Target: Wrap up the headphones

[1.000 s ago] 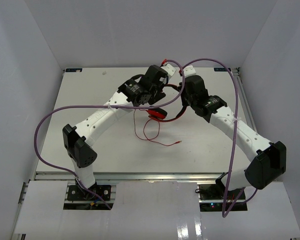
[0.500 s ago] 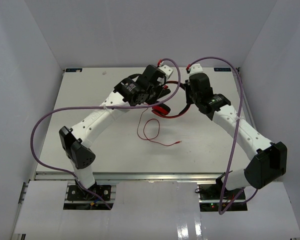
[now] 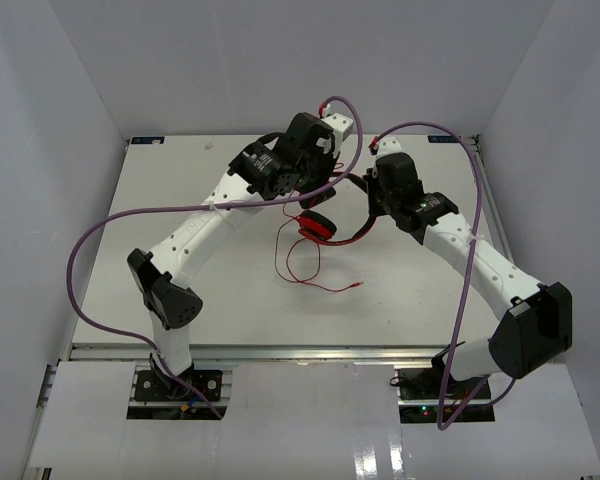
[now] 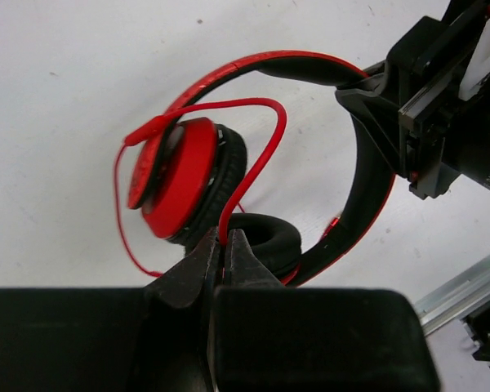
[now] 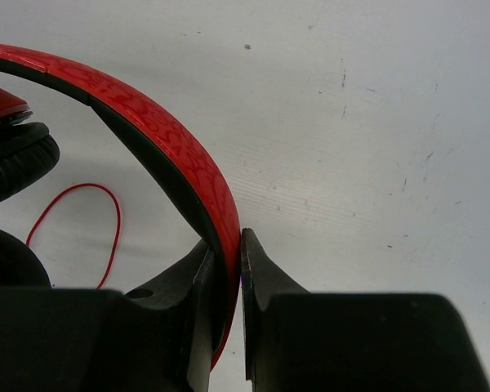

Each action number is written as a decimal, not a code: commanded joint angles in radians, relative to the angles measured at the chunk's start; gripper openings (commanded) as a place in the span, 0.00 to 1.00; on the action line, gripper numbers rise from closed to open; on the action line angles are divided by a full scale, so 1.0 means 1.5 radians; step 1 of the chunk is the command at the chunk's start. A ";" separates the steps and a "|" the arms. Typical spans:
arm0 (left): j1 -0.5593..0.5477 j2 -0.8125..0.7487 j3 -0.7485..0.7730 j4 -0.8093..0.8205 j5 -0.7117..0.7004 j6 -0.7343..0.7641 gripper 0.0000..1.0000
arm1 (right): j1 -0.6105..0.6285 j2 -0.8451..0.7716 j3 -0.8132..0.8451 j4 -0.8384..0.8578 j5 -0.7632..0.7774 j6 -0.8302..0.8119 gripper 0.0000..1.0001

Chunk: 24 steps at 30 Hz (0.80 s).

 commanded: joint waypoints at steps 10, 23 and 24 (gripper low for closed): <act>0.006 0.035 0.017 -0.037 0.077 -0.055 0.02 | 0.001 -0.005 0.031 0.061 -0.054 0.072 0.08; 0.006 -0.021 -0.031 -0.045 0.179 -0.086 0.06 | -0.043 0.010 0.049 0.071 -0.054 0.090 0.08; 0.006 -0.024 -0.034 -0.054 0.162 -0.083 0.06 | -0.045 0.008 0.049 0.075 -0.052 0.091 0.08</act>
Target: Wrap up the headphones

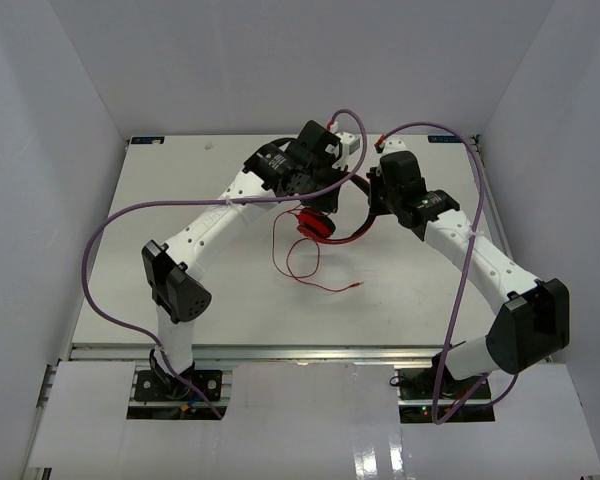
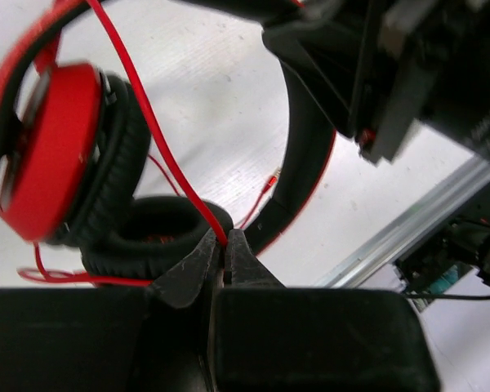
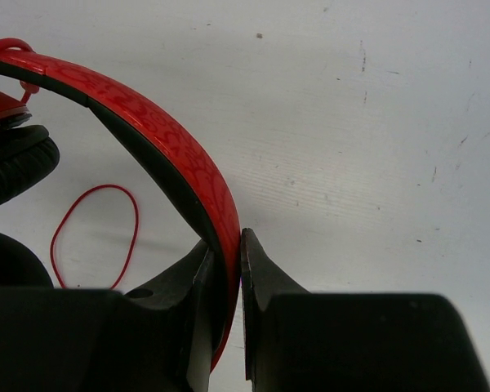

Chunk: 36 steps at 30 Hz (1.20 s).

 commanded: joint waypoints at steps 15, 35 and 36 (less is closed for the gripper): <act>0.004 -0.047 -0.006 -0.026 -0.005 0.000 0.17 | -0.013 -0.023 0.057 0.122 -0.030 0.046 0.08; 0.048 -0.031 0.053 0.012 0.116 -0.038 0.19 | 0.005 -0.043 -0.015 0.179 -0.017 0.033 0.08; 0.052 -0.046 0.048 0.005 0.062 -0.025 0.20 | 0.005 -0.045 -0.019 0.181 -0.015 0.030 0.08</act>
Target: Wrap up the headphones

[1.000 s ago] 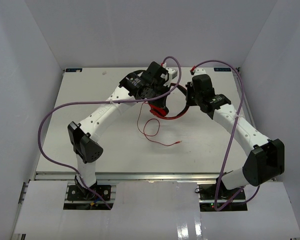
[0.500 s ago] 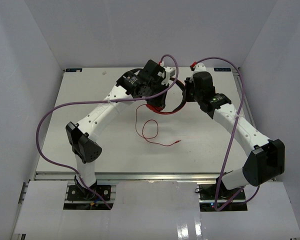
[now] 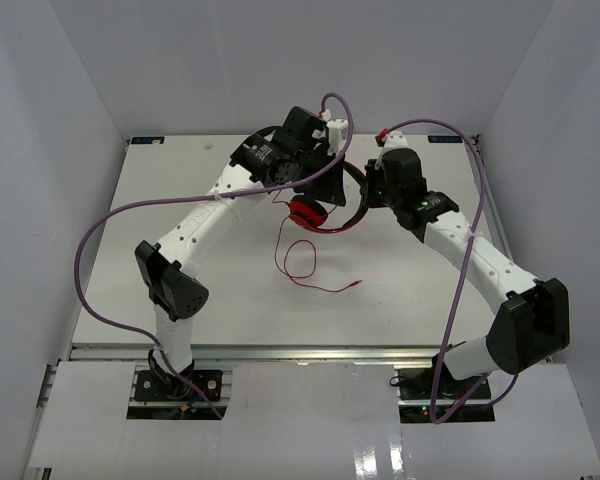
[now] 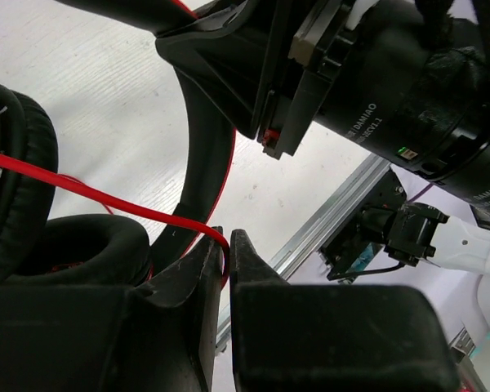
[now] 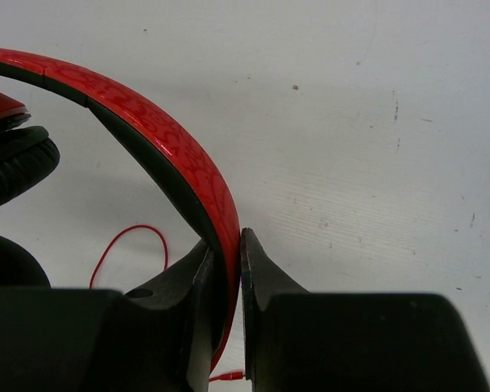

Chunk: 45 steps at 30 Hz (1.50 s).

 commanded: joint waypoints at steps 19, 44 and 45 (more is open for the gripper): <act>0.003 -0.100 -0.029 -0.049 -0.440 0.160 0.08 | 0.002 -0.030 -0.016 0.096 0.042 -0.003 0.08; 0.008 -0.099 -0.086 0.034 -0.130 -0.002 0.12 | 0.023 -0.006 0.025 0.078 0.015 0.041 0.08; 0.012 -0.095 -0.082 0.040 -0.131 -0.005 0.12 | 0.023 -0.015 0.015 0.081 0.015 0.040 0.08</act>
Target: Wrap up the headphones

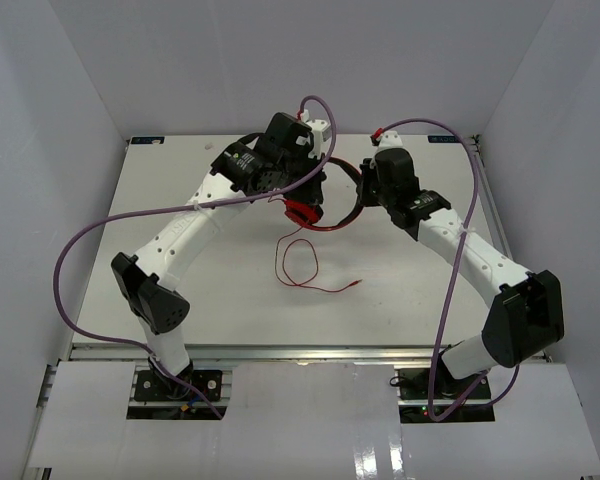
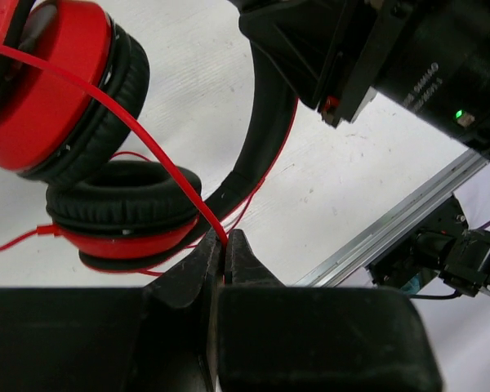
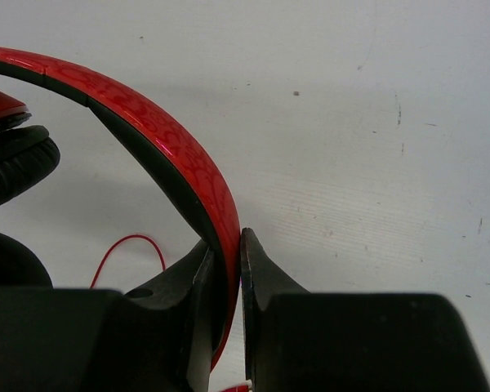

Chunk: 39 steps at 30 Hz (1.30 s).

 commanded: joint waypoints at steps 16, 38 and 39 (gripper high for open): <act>0.025 0.058 0.063 0.126 0.129 -0.126 0.08 | 0.020 -0.065 -0.031 0.076 0.004 0.009 0.08; -0.002 -0.049 -0.160 0.238 0.116 -0.149 0.35 | -0.035 -0.034 0.058 0.048 -0.101 0.083 0.08; -0.002 -0.044 -0.152 0.239 0.111 -0.149 0.45 | -0.035 -0.032 0.058 0.046 -0.109 0.090 0.08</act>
